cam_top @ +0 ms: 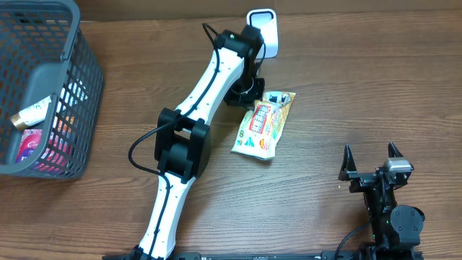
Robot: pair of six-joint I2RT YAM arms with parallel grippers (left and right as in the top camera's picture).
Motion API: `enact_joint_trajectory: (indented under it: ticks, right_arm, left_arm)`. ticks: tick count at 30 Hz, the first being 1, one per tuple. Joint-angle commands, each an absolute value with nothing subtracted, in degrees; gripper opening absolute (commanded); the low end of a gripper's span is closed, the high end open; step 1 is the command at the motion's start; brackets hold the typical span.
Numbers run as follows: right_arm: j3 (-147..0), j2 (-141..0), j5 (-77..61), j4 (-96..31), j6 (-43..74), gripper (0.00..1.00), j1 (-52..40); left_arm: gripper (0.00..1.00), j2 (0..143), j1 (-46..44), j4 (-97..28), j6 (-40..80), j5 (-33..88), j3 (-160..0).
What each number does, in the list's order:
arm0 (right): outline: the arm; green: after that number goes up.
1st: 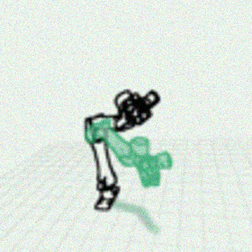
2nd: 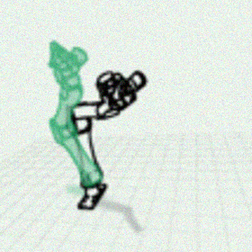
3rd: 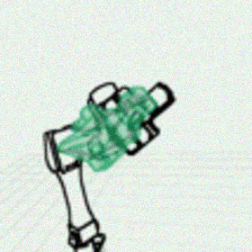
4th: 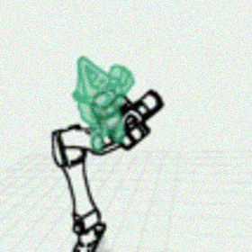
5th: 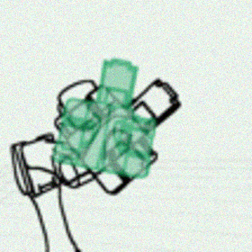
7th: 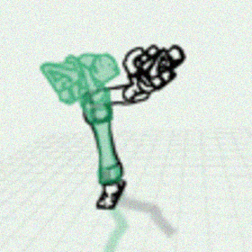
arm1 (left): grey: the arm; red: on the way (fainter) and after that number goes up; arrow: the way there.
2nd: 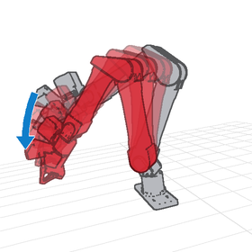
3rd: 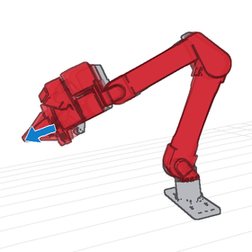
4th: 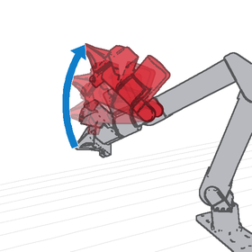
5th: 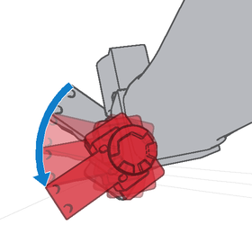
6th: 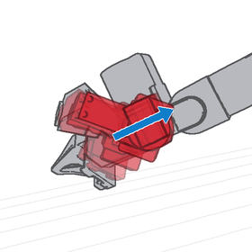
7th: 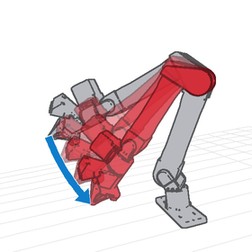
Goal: Scan the item barcode
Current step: 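Hold the yellow bag under the scanner, then release it on table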
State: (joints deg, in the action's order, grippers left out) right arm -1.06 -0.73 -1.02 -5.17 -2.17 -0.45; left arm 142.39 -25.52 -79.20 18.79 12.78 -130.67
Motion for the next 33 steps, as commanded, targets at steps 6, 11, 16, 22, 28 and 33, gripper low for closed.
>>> enact_joint_trajectory:
  ticks: [6,11,16,22,28,33]
  right_arm:
    - [-0.5,-0.2,-0.5,-4.8,-2.4,1.0,-0.4]
    - [-0.5,-0.2,-0.5,-4.8,-2.4,1.0,-0.4]
    - [-0.5,-0.2,-0.5,-4.8,-2.4,1.0,-0.4]
    - [-0.5,-0.2,-0.5,-4.8,-2.4,1.0,-0.3]
    - [-0.5,-0.2,-0.5,-4.8,-2.4,1.0,-0.3]
    - [-0.5,-0.2,-0.5,-4.8,-2.4,1.0,-0.3]
  left_arm:
    - [0.04,141.0,-25.6,-77.6,20.2,11.1,-123.8]
    - [0.04,139.5,-25.1,-83.4,20.9,11.2,-131.5]
    - [0.04,138.1,-25.6,-87.2,21.3,13.3,-141.1]
    - [0.04,138.5,-28.1,-87.4,23.3,15.0,-138.8]
    - [0.04,138.5,-30.7,-82.1,24.7,15.0,-129.4]
    - [0.04,138.5,-31.6,-75.4,25.8,14.8,-121.3]
